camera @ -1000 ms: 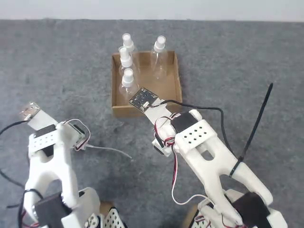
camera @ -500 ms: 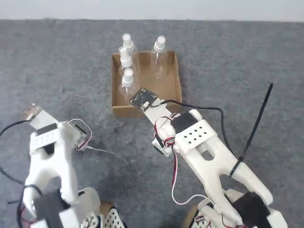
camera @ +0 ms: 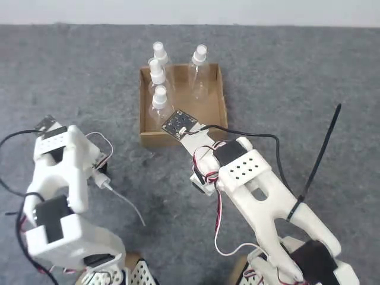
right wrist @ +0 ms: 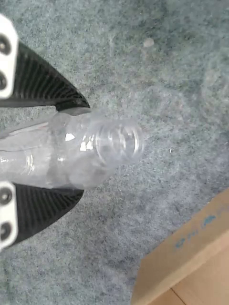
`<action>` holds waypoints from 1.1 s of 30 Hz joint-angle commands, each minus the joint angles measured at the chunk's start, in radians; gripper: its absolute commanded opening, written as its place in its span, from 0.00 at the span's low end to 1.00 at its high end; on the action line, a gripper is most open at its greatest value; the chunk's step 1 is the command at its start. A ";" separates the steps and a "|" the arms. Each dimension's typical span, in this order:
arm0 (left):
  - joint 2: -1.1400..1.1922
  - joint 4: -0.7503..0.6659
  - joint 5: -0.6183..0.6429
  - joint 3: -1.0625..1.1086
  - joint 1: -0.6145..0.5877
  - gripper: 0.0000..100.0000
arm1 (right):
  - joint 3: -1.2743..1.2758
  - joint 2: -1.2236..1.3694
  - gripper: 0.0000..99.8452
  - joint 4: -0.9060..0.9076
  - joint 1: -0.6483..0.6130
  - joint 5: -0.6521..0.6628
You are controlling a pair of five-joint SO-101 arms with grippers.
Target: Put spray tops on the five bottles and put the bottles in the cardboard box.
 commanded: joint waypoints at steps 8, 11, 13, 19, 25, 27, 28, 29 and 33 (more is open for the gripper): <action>-0.008 0.046 0.009 -0.018 -0.012 0.01 | -0.052 -0.002 0.02 -0.015 0.016 -0.002; -0.095 0.029 0.006 0.031 -0.052 0.01 | -0.052 -0.002 0.02 -0.015 0.016 -0.002; -0.166 -0.015 0.008 0.090 -0.068 0.01 | -0.052 -0.002 0.02 -0.015 0.016 -0.002; -0.351 -0.121 0.011 0.242 -0.069 0.01 | -0.052 -0.002 0.02 -0.015 0.016 -0.002; -0.439 -0.124 0.011 0.286 -0.069 0.01 | -0.052 -0.013 0.02 -0.013 0.016 -0.002; -0.453 -0.120 0.011 0.286 -0.069 0.01 | -0.052 -0.013 0.02 -0.013 0.016 -0.002; -0.457 -0.118 0.011 0.286 -0.069 0.01 | -0.052 -0.013 0.02 -0.013 0.016 -0.002; -0.462 -0.118 0.011 0.286 -0.071 0.01 | -0.052 -0.015 0.02 -0.013 0.016 -0.002; -0.479 -0.118 0.011 0.300 -0.071 0.01 | -0.052 -0.031 0.02 -0.013 0.016 -0.002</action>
